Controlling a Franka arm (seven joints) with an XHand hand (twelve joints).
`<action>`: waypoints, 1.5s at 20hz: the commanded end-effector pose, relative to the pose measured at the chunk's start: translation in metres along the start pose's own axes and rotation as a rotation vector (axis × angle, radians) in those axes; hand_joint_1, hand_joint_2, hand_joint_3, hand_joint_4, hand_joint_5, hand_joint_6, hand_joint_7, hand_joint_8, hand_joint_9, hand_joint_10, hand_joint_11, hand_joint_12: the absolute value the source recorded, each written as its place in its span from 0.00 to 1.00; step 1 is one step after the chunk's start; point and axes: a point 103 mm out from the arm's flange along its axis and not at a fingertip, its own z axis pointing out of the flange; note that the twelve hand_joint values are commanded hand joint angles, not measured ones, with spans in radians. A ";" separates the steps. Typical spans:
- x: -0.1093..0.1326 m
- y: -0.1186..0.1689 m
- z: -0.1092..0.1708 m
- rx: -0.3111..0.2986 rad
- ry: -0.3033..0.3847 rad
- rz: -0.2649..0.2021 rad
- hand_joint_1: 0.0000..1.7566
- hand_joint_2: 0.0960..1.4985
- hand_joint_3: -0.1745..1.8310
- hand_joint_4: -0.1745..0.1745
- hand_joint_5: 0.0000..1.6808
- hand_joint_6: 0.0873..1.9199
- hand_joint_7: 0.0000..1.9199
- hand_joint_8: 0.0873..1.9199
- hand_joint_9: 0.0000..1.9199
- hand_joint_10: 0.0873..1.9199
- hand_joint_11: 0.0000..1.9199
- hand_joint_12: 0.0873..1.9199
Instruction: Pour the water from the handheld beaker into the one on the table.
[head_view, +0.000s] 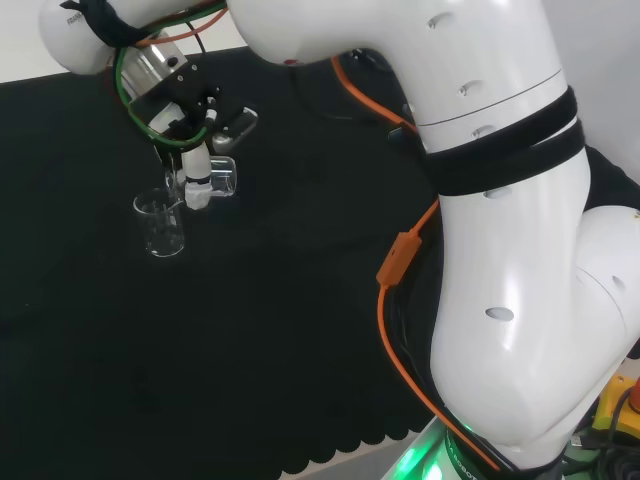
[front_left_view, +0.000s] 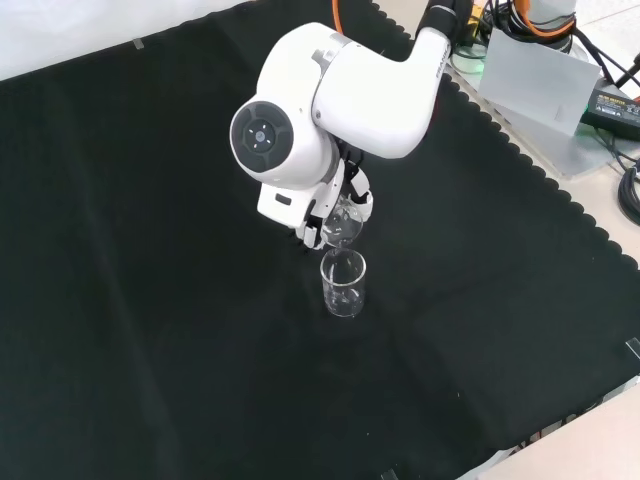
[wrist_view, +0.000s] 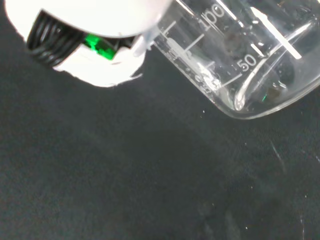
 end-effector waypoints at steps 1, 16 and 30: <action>0.014 0.003 -0.013 0.024 -0.033 0.001 0.75 0.39 0.43 0.00 0.73 0.34 0.68 0.33 0.86 0.24 0.69 0.34; 0.022 0.001 -0.020 0.048 -0.079 0.002 0.75 0.39 0.43 0.00 0.73 0.35 0.68 0.33 0.86 0.24 0.69 0.34; 0.018 -0.003 -0.022 0.073 -0.101 0.027 0.75 0.39 0.43 0.00 0.73 0.35 0.67 0.34 0.86 0.23 0.69 0.34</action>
